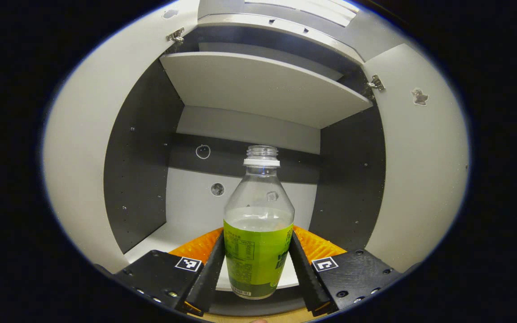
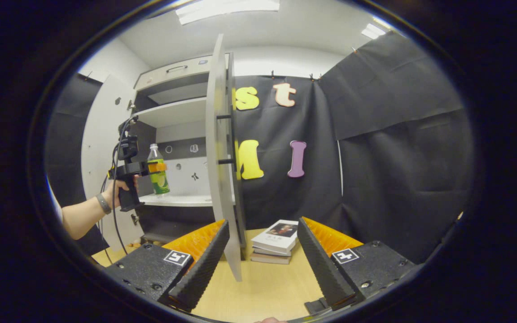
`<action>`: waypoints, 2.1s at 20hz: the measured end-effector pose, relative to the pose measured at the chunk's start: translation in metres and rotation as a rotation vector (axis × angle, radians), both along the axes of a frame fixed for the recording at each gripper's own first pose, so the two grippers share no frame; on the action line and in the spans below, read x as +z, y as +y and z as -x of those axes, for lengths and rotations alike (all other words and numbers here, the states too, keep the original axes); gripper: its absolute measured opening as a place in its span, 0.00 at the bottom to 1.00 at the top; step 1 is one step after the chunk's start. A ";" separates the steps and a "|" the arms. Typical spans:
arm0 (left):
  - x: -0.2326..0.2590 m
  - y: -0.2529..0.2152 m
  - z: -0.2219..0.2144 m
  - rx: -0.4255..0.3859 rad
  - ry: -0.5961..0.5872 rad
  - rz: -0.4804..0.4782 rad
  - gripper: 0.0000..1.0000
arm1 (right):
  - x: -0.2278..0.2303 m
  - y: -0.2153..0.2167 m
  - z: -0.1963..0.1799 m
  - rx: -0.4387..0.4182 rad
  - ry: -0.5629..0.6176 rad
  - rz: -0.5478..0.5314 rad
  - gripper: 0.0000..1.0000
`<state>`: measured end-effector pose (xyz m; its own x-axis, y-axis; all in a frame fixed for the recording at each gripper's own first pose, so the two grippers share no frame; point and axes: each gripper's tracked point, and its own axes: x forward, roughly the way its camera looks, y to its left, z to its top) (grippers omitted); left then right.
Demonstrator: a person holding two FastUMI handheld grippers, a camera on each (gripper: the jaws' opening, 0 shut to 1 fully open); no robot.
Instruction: Grasp the bottle in the cabinet with the left hand and place it on the coaster, then close the right door with the right hand and the left door with the left hand.
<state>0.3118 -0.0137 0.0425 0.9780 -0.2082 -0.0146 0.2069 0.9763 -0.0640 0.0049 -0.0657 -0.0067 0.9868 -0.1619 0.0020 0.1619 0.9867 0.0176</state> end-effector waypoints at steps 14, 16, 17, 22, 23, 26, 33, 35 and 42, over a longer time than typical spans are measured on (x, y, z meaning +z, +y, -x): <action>-0.086 -0.018 0.169 0.047 0.037 -0.083 0.74 | 0.050 0.032 -0.009 0.226 -0.057 0.022 0.99; -0.107 -0.022 0.187 0.071 0.035 -0.097 0.73 | 0.056 0.034 -0.010 0.232 -0.060 0.029 0.99; -0.115 -0.023 0.196 0.089 0.029 -0.107 0.73 | 0.059 0.035 -0.009 0.232 -0.058 0.038 0.99; -0.173 -0.042 0.239 0.120 0.034 -0.127 0.73 | 0.072 0.046 -0.006 0.240 -0.061 0.047 0.99; -0.185 -0.044 0.247 0.128 0.044 -0.135 0.73 | 0.075 0.046 -0.005 0.234 -0.064 0.046 0.99; -0.219 -0.047 0.267 0.155 0.064 -0.170 0.73 | 0.075 0.047 -0.002 0.221 -0.058 0.028 0.99; -0.276 -0.033 0.294 0.211 0.105 -0.141 0.73 | 0.071 0.038 0.005 0.165 -0.027 0.006 1.00; -0.286 -0.027 0.297 0.226 0.112 -0.143 0.73 | 0.070 0.039 0.006 0.159 -0.022 0.008 1.00; -0.307 -0.023 0.291 0.233 0.105 -0.167 0.73 | 0.066 0.041 0.008 0.153 0.006 0.028 1.00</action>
